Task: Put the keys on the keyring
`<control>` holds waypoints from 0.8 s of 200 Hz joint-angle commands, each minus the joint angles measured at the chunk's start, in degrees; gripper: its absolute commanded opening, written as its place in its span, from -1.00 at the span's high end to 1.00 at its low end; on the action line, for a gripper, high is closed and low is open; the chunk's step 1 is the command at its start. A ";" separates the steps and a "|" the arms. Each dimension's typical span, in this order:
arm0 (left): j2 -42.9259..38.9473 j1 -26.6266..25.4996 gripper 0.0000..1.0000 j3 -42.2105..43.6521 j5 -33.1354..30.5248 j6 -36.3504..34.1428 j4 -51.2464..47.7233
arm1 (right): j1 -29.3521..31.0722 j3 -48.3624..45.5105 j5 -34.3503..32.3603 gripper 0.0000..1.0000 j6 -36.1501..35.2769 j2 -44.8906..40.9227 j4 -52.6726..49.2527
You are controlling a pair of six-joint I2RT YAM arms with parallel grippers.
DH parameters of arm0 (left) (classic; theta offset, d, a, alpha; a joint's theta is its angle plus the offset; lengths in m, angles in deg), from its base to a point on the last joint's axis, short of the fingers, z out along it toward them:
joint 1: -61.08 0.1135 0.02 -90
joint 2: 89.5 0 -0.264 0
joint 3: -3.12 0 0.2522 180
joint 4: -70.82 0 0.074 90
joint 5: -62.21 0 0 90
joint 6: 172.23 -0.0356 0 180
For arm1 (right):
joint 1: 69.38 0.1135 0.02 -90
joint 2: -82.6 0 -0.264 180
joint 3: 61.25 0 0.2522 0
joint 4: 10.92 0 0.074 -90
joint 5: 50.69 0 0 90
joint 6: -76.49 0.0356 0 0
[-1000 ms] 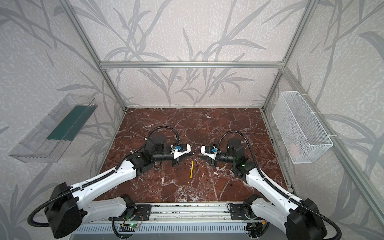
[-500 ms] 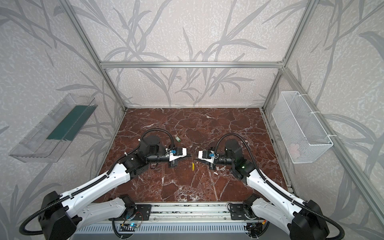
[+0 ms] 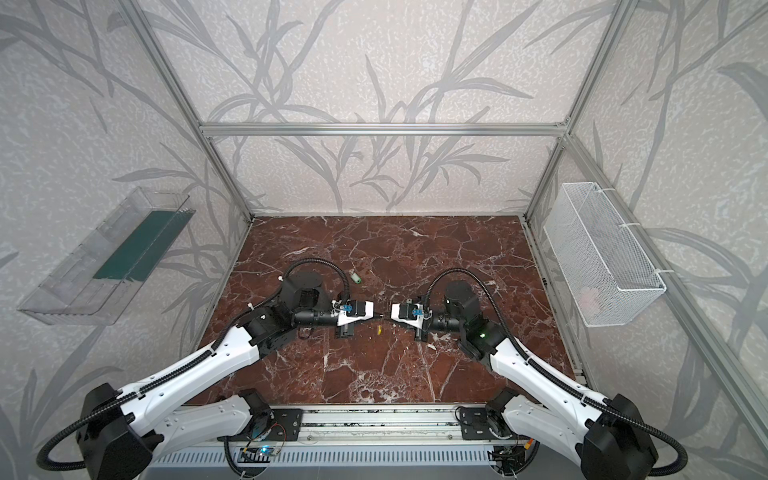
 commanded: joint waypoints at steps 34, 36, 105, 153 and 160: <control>-0.51 -0.37 1.00 -2.87 1.38 -4.40 -4.89 | 1.05 1.27 -0.70 0.90 2.36 0.64 3.88; -0.56 -0.35 1.00 -2.89 1.41 -4.40 -4.92 | 1.04 1.30 -0.69 0.89 2.51 0.60 4.03; 0.27 -0.43 1.00 -3.76 1.31 -5.57 -7.16 | 1.30 1.54 0.15 0.76 1.98 0.43 2.78; -0.30 0.13 0.47 -2.95 -4.11 4.18 -1.77 | 1.32 -1.21 -0.91 1.00 3.63 0.45 7.91; -1.13 0.55 0.36 -2.20 -5.08 5.72 -0.68 | 1.22 -2.55 -1.03 1.00 5.57 0.55 11.20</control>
